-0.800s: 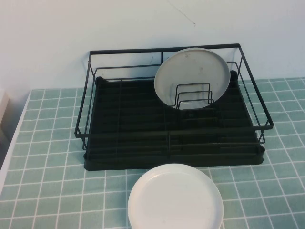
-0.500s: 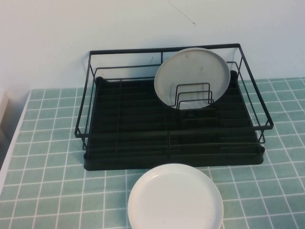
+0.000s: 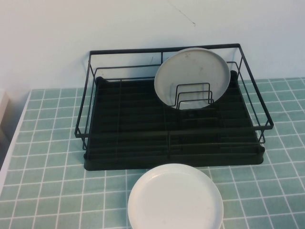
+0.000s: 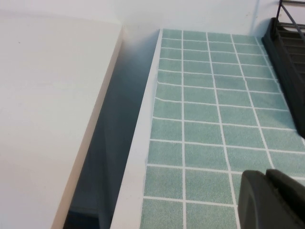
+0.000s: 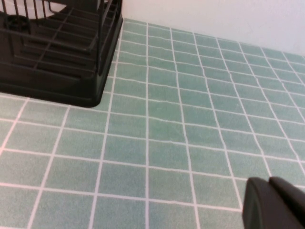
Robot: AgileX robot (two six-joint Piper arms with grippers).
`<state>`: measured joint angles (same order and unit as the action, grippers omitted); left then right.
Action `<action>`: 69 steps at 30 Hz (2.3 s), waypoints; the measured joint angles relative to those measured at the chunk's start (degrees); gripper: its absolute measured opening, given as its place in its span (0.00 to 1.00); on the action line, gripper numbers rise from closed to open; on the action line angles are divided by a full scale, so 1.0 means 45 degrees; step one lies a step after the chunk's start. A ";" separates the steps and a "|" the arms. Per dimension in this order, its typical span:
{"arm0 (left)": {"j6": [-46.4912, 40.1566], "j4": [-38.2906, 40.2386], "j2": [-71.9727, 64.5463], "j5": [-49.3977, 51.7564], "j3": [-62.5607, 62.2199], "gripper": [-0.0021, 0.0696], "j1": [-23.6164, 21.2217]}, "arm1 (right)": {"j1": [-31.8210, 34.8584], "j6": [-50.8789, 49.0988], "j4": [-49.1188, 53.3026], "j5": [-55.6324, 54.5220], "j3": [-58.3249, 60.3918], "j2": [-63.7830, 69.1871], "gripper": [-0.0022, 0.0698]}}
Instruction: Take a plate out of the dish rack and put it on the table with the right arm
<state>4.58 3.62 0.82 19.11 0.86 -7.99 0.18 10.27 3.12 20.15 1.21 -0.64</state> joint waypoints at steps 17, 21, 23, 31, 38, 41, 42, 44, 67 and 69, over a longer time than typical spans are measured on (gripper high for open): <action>0.0000 -0.0233 0.0000 0.0000 0.0000 0.02 0.0000 | 0.0000 -0.0074 -0.0693 0.0000 0.0000 0.0000 0.03; 0.0000 -0.0233 0.0000 0.0000 0.0000 0.02 0.0000 | 0.0000 -0.0914 -0.2246 -0.0214 0.0000 0.0000 0.03; 0.0000 -0.0233 0.0000 0.0000 0.0000 0.02 0.0000 | 0.0000 -0.1769 -0.3897 -0.0437 0.0061 0.0000 0.03; 0.0000 -0.0233 0.0000 0.0000 0.0000 0.02 0.0000 | 0.0000 -0.3511 -1.0947 -0.0854 0.0088 0.0000 0.03; 0.0000 -0.0233 0.0000 0.0000 0.0000 0.02 0.0000 | 0.0000 -0.1272 -1.0967 -0.1341 0.0088 0.0000 0.03; 0.0000 -0.0233 0.0000 -0.0024 0.0000 0.02 0.0000 | 0.0000 -0.0067 -1.0881 -0.1647 0.0088 0.0000 0.03; 0.0000 -0.0233 0.0000 -0.0024 0.0000 0.02 0.0000 | 0.0000 0.0228 -1.0860 -0.1802 0.0088 0.0000 0.03; 0.0000 -0.0233 0.0000 -0.0024 0.0000 0.02 0.0000 | 0.0000 0.0579 -1.0832 -0.1920 0.0088 0.0000 0.03; 0.0000 0.0020 0.0000 -0.0024 0.0000 0.02 0.0000 | -0.0219 1.4680 -0.9998 0.5277 -1.3560 1.5185 0.03; 0.0000 0.0020 0.0000 -0.0024 0.0000 0.02 0.0000 | -0.0342 1.4970 -0.9978 0.5371 -1.4752 1.6281 0.03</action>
<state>4.58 3.71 0.82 19.01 0.86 -7.99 -1.36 77.63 -41.78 44.32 -65.18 72.63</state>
